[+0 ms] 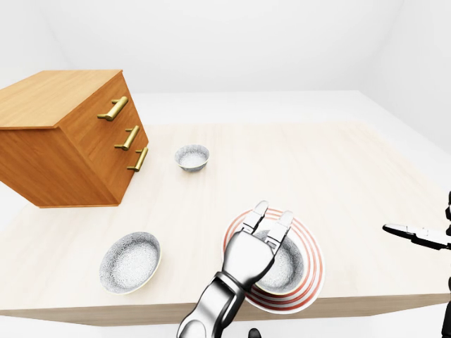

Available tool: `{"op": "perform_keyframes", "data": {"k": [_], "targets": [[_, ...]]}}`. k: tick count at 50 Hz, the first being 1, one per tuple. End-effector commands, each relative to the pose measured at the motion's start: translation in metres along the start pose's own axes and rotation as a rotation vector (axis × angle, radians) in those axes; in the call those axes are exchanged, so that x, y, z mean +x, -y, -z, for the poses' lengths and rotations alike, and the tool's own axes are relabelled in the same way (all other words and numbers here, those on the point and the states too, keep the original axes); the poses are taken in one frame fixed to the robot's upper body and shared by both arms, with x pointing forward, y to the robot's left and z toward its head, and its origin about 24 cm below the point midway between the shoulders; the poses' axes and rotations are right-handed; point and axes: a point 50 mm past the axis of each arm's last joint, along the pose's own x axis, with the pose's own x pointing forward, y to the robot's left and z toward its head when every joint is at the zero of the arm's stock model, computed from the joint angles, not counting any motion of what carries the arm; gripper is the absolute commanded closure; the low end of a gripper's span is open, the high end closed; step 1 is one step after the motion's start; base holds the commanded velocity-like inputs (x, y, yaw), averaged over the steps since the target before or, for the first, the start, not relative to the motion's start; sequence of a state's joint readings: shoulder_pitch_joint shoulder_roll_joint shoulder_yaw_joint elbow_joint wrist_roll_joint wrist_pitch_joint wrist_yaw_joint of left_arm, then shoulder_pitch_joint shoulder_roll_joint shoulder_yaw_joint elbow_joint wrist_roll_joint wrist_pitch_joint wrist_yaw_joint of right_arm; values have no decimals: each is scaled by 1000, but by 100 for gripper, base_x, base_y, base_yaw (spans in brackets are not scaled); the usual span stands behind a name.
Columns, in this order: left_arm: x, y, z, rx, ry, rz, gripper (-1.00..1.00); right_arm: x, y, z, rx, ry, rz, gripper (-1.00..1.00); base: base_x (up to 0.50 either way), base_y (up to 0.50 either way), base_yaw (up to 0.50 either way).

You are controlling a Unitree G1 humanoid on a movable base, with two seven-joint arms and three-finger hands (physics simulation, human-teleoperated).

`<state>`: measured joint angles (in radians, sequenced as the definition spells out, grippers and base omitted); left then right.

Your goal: Put the bowl in the middle on the plate.

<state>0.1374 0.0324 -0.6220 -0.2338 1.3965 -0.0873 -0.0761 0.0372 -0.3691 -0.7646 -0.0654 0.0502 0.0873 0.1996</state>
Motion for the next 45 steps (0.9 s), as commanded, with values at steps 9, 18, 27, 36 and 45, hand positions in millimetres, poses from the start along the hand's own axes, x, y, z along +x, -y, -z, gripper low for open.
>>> {"op": "perform_keyframes", "data": {"k": [9, 18, 27, 36, 45], "targets": [[-7, -11, -12, -71, 42, 41, -100, 1, -1, 2, 1, -9, -2, -100, 0, 0, 0], [-14, -3, -5, -100, 33, 97, -100, 0, -1, 3, 1, -11, -3, -100, 0, 0, 0], [-17, 0, 4, -136, 6, 122, -100, 0, -1, 3, -1, -15, -3, -100, 0, 0, 0], [-21, -3, 8, -173, -16, 125, -100, 0, -1, -1, -8, 3, -4, -100, 0, 0, 0], [-27, -14, 21, -204, -49, 77, -100, 0, -1, 1, -9, -6, -4, -100, 0, 0, 0]]}}
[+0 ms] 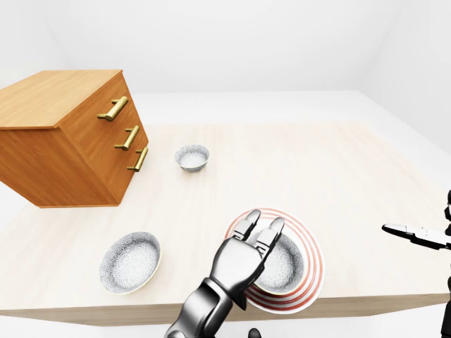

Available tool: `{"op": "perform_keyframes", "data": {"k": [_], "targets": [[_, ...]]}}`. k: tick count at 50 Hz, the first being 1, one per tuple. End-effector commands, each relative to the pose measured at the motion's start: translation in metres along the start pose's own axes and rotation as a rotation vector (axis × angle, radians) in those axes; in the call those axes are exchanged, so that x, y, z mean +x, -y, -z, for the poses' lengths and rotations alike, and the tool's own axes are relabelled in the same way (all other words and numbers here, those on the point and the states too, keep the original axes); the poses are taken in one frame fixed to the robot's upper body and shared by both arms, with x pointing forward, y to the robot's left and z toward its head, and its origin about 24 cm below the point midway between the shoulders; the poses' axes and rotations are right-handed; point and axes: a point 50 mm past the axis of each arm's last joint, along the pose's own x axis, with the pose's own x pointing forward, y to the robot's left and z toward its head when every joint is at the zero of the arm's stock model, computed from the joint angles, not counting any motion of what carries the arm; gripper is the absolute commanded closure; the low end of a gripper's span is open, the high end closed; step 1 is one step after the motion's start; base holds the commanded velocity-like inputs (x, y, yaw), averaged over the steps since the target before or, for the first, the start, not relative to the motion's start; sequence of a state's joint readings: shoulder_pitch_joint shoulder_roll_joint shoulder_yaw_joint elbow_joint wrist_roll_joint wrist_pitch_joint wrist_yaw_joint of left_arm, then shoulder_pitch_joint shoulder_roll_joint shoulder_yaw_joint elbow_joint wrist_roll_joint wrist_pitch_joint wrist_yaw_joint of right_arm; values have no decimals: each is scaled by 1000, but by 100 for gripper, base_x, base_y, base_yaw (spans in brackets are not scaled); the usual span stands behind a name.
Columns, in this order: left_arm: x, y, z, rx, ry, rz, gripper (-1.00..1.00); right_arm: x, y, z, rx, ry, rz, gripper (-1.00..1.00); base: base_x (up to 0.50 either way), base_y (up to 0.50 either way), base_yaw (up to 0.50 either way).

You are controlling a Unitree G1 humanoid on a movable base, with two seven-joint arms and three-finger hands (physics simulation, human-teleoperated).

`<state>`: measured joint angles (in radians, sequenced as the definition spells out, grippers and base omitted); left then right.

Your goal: Put the bowl in the middle on the plate.

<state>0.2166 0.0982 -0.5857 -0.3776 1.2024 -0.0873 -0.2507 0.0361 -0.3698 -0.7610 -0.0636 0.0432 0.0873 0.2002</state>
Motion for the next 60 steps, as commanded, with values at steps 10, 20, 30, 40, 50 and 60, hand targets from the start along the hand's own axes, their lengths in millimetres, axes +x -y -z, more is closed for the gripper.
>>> {"op": "perform_keyframes", "data": {"k": [10, 20, 30, 40, 50, 60], "targets": [[-16, -20, 19, -67, -72, -55, -100, 1, 0, 1, -5, -7, 0, -100, 0, 0, 0], [-24, -25, 33, -108, -121, -77, -100, 0, -1, 5, -8, -22, 1, -100, 0, 0, 0], [-38, -62, 45, -291, -77, -179, -100, 0, -1, 1, -12, -7, -1, -100, 0, 0, 0], [-55, -95, 86, -415, -107, -317, -100, 0, -1, 2, -13, -11, -2, -100, 0, 0, 0], [-62, -93, 118, -506, -192, -370, -100, -1, 0, 4, -14, -18, -2, -100, 0, 0, 0], [-68, -103, 119, -510, -180, -437, -100, -2, 1, 0, -18, -1, -1, -100, 0, 0, 0]]}}
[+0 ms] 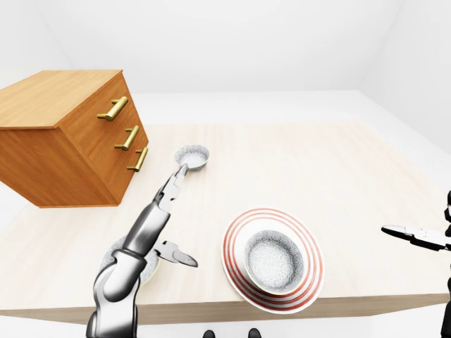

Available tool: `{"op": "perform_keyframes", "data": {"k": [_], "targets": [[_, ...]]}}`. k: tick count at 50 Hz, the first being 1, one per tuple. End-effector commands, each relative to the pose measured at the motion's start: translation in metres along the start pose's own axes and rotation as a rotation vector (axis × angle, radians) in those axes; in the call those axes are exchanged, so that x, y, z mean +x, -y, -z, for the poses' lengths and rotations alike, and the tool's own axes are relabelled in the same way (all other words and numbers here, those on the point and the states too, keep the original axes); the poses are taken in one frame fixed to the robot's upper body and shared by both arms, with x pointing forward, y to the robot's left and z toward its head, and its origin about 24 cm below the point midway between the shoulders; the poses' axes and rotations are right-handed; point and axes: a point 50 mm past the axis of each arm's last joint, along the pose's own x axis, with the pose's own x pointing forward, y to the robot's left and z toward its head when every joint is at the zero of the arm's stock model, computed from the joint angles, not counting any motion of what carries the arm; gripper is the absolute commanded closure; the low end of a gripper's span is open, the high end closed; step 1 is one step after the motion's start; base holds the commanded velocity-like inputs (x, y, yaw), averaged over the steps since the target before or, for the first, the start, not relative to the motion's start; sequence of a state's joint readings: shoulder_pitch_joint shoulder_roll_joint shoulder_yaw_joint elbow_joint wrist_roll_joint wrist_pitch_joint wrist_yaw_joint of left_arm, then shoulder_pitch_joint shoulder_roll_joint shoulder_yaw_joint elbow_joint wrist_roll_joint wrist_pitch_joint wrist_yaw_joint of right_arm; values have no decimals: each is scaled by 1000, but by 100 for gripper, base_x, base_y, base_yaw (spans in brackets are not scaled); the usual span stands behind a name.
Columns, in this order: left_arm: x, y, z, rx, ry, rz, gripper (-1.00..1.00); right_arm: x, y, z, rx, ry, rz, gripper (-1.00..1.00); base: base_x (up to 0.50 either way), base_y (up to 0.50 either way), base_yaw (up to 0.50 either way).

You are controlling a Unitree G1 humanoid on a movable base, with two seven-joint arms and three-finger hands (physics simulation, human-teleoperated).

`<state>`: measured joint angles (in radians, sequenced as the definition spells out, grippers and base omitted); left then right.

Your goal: Put the bowl in the middle on the plate.

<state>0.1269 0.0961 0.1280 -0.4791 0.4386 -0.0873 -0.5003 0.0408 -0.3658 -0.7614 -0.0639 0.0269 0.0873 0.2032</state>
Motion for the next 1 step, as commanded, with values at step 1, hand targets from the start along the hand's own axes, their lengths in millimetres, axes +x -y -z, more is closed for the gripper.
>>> {"op": "perform_keyframes", "data": {"k": [1], "targets": [[-3, -17, 5, -51, 7, -86, -100, -1, 1, -2, -3, 8, 1, -100, 0, 0, 0]]}}
